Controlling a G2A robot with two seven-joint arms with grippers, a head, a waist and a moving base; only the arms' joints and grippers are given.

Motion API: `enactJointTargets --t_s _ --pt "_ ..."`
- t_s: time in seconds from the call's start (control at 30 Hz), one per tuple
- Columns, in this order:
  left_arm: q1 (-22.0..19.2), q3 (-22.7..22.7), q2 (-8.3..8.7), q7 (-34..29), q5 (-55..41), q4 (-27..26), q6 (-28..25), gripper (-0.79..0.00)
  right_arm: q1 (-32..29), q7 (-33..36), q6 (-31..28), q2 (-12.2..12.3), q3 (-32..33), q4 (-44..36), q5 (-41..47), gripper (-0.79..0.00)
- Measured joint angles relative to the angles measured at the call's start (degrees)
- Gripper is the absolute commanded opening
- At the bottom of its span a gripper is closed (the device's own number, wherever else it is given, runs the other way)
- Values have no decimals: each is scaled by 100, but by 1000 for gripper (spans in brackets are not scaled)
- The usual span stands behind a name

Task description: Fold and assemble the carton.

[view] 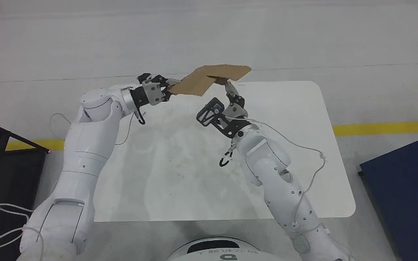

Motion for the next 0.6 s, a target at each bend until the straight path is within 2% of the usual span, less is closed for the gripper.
enactJointTargets --t_s 0.2,0.33,0.37,0.4,0.43,0.6 --pt "10 58 13 -59 -16 4 57 -785 25 -19 -77 12 -24 5 -96 -215" --pt "14 64 22 -39 -46 42 60 -785 -5 -1 8 19 7 -30 -156 -274" --pt "14 62 25 -15 -52 55 55 -785 -20 -21 43 21 19 -55 -163 -292" --pt "14 61 28 5 -53 62 50 -785 -36 -53 67 23 28 -83 -167 -406" --pt "13 60 31 30 -47 68 49 -785 -57 -94 85 27 36 -115 -174 -434" --pt "12 83 54 190 121 40 -16 -785 -146 -259 44 51 17 -216 -316 -477"
